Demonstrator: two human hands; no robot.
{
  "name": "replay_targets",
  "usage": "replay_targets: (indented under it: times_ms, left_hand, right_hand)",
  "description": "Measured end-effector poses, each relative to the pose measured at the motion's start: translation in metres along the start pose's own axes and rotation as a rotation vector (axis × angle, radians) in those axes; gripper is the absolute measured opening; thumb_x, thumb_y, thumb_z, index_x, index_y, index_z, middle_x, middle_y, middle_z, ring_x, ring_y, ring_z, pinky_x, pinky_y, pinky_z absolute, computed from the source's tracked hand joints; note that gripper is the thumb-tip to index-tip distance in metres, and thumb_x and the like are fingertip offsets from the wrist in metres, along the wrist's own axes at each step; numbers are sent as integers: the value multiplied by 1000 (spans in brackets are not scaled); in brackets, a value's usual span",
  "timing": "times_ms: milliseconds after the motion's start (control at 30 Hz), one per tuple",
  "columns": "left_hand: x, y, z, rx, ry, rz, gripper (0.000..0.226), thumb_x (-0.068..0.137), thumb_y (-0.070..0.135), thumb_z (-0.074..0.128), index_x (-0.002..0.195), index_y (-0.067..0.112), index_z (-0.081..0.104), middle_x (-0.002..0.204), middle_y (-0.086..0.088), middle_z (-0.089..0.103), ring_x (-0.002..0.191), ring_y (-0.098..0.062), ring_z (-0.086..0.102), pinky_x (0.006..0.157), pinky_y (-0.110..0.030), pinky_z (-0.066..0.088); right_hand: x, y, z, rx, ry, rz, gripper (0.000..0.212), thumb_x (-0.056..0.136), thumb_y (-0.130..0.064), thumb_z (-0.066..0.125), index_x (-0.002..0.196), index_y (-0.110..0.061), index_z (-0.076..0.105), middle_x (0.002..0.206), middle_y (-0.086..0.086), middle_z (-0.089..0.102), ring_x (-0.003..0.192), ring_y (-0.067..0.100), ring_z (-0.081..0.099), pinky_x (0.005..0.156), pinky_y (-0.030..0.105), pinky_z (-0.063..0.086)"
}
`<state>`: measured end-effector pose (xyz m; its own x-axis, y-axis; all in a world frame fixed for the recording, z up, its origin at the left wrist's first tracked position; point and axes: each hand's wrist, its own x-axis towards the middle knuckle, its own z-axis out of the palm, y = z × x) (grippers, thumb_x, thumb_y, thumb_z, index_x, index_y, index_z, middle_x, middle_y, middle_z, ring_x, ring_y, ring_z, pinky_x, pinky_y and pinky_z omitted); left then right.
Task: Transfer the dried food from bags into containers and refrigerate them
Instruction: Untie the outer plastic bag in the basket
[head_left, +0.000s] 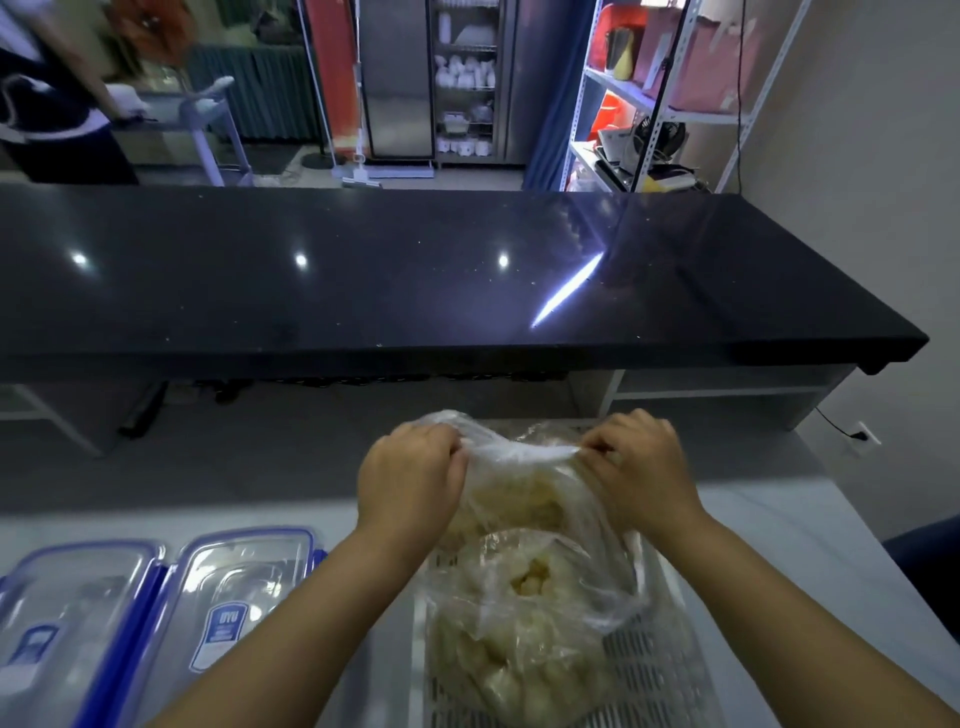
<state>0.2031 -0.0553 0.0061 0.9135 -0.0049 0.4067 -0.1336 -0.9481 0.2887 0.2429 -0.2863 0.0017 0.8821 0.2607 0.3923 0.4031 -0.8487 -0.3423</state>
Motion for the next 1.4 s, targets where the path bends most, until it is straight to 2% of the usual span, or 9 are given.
replay_targets:
  times_ms: [267,400,500,600,800,1000,1167,1267,1400]
  left_hand:
    - [-5,-28,-23,-84,-43,-188,7,87,21,57,84,18,63,78,5,61,75,-17,56,61,-32,46]
    - [19,2,-28,-196,-121,-104,37,86,36,58,120,21,59,109,6,65,104,-17,54,90,-36,46]
    - [34,28,-21,-133,-265,-13,50,87,44,54,132,23,50,123,4,61,117,-19,49,96,-36,40]
    - [39,38,-8,-31,-312,38,42,87,42,52,124,23,56,117,1,64,111,-22,50,90,-34,37]
    - [32,27,-19,-223,-20,-115,17,88,30,53,74,22,59,68,5,59,69,-17,53,50,-26,29]
    - [37,-3,-44,-287,129,-346,26,91,31,52,68,18,51,59,1,53,55,-18,50,50,-31,34]
    - [40,-21,-59,-299,124,-408,27,94,33,52,71,18,56,63,0,56,56,-20,51,51,-31,37]
    - [45,-9,-69,-284,140,-309,12,89,26,60,97,18,59,91,0,63,78,-19,58,69,-36,48]
    - [55,13,-71,-62,409,208,58,77,22,65,130,12,44,126,-10,52,113,-26,47,97,-37,35]
  right_hand:
    - [4,25,-32,60,-95,216,4,84,-17,66,86,-18,69,80,-13,53,88,14,52,69,25,36]
    - [16,-10,-40,293,-39,116,27,84,-21,65,111,-19,64,94,-18,54,97,9,53,83,28,44]
    - [19,-34,-32,175,-177,-51,57,76,-39,72,127,-25,53,110,-15,57,104,6,51,91,26,39]
    - [16,-36,-18,-78,-240,-112,60,77,-43,69,131,-25,50,117,-9,60,107,13,52,94,29,34]
    - [15,-27,-33,116,-54,33,5,83,-19,66,84,-16,69,77,-7,61,73,12,52,69,26,37]
    - [16,-4,-60,419,47,329,17,86,-13,63,70,-13,58,62,-1,52,57,10,43,55,26,35]
    - [17,12,-77,551,124,529,10,85,-8,62,79,-1,59,73,13,58,67,22,49,58,30,39]
    - [24,2,-90,625,189,565,10,86,-7,62,93,-8,55,85,4,58,81,21,56,67,27,48]
    - [37,-23,-97,452,338,328,59,82,-12,68,133,-18,39,116,-5,49,103,12,49,82,23,43]
